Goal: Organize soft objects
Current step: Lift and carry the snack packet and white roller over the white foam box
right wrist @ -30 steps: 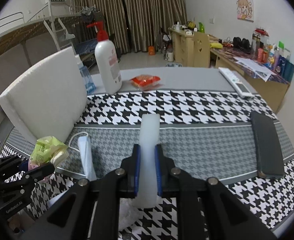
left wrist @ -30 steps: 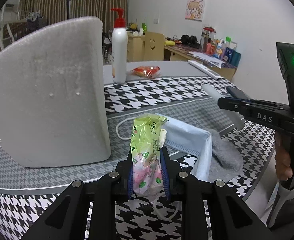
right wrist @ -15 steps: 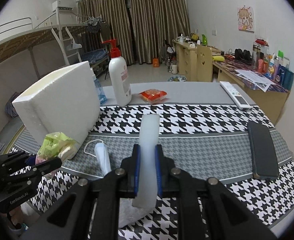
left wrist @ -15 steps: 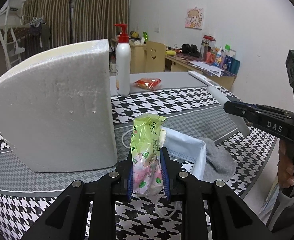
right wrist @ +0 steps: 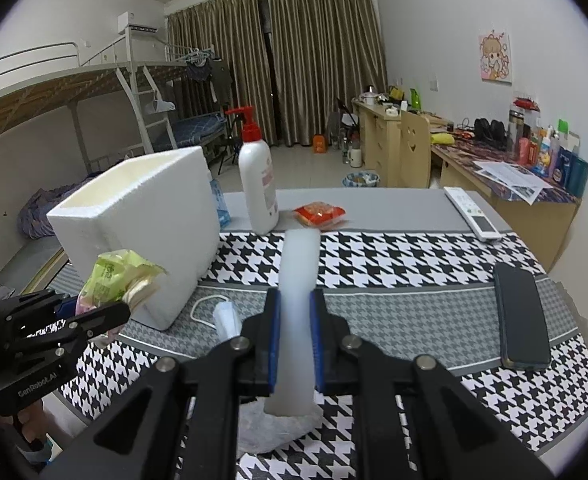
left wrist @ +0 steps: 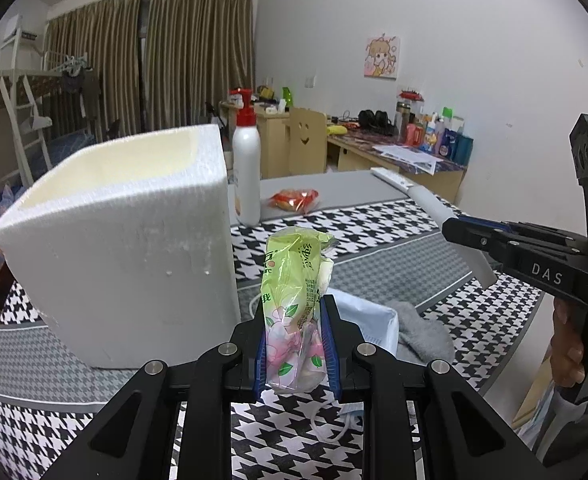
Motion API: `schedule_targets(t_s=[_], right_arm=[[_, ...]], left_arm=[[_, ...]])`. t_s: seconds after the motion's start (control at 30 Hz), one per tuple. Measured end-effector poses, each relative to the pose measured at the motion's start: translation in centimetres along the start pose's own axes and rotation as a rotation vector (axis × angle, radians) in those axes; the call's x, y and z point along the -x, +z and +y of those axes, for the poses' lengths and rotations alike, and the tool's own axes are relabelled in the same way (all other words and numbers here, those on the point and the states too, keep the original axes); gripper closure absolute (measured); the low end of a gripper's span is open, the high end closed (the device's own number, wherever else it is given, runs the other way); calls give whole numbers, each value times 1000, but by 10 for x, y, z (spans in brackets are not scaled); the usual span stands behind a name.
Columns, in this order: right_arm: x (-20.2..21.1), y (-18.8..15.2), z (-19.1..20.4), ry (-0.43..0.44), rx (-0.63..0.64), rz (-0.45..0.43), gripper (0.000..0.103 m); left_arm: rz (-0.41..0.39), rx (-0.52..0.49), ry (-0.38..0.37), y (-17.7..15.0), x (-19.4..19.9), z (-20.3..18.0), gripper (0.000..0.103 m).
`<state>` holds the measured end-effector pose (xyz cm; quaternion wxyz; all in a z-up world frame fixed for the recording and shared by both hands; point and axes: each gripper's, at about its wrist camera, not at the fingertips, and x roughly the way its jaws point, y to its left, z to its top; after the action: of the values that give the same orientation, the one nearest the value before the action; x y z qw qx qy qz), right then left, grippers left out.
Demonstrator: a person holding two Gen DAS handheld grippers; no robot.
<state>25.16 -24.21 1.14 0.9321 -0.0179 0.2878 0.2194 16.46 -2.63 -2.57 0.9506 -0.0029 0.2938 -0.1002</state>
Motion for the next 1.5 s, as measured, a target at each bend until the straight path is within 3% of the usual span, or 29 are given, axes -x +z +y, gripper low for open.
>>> schedule_targets(t_s=[0.47, 1.03, 1.5], right_arm=[[16, 10, 7, 7, 20, -66, 85], [33, 23, 14, 17, 28, -152, 85], [34, 37, 21, 26, 47, -175, 84]], left_arm=[[-49, -21, -18, 12, 15, -3, 78], [-146, -56, 12, 33, 38, -2, 78], [-183, -63, 17, 49, 47, 5, 78]])
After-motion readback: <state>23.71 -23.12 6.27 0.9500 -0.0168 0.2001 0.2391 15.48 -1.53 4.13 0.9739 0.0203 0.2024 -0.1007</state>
